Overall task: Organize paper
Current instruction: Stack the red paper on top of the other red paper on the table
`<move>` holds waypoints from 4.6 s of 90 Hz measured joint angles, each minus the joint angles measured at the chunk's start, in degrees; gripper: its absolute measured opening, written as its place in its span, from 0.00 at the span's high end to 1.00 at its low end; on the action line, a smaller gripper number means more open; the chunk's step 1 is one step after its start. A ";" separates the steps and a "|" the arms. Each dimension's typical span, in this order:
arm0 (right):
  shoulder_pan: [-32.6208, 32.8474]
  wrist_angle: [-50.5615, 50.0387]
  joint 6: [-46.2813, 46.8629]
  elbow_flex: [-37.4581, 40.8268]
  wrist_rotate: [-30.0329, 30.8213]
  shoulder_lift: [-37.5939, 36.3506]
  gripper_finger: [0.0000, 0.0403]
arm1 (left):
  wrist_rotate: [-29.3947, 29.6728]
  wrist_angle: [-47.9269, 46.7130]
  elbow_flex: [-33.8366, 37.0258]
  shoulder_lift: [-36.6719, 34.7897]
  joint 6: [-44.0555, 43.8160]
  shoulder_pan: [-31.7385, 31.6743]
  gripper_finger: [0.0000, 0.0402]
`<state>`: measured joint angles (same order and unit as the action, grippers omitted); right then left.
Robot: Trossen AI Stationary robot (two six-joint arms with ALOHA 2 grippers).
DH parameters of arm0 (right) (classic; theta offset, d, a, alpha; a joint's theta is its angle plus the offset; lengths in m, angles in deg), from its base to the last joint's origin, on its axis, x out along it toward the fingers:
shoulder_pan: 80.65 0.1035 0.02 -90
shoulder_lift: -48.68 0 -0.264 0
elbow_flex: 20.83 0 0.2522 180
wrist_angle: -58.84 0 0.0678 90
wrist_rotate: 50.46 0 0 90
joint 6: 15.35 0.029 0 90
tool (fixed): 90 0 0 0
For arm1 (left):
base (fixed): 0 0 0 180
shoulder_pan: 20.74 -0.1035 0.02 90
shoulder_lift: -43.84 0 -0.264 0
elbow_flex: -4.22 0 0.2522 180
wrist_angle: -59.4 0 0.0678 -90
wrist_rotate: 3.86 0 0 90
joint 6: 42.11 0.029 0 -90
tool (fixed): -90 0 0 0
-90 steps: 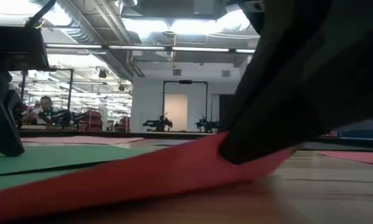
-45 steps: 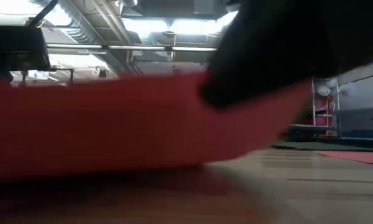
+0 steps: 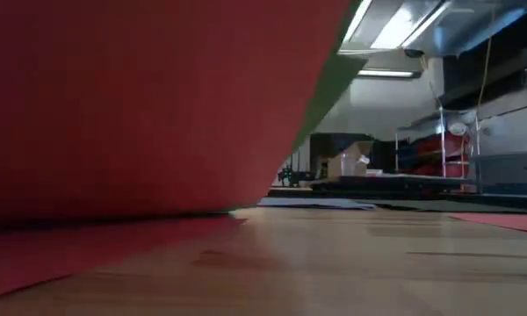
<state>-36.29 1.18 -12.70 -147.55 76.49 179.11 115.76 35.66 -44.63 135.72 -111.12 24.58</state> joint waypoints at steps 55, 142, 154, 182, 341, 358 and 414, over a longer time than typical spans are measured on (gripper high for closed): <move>1.03 -1.56 7.93 5.43 -18.58 -0.09 0.96 | -0.04 -0.15 0.01 0.02 0.04 0.00 1.00; -0.29 17.19 4.39 20.97 -6.51 -0.06 0.81 | -0.02 0.28 0.06 0.07 0.46 0.00 1.00; -0.20 17.29 4.42 20.97 -6.45 -0.02 0.83 | -0.02 0.35 0.07 0.07 0.46 0.00 1.00; 0.48 18.28 5.05 19.93 -6.49 0.02 0.84 | -0.02 0.39 0.06 0.04 0.46 0.00 1.00; -1.60 20.48 -1.58 16.47 2.03 0.02 0.93 | -0.05 0.25 -0.30 -0.04 0.87 -0.31 1.00; -1.64 20.50 -1.66 16.47 2.05 0.02 0.99 | -1.46 -0.20 -2.12 -0.98 3.85 -0.35 1.00; -1.62 4.14 -2.99 -1.15 9.90 -0.07 1.00 | 5.72 -0.02 -23.64 -7.15 40.65 5.57 1.00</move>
<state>-37.91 5.32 -15.69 -148.71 86.39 179.04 121.48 35.63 -68.27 128.57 -70.48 30.15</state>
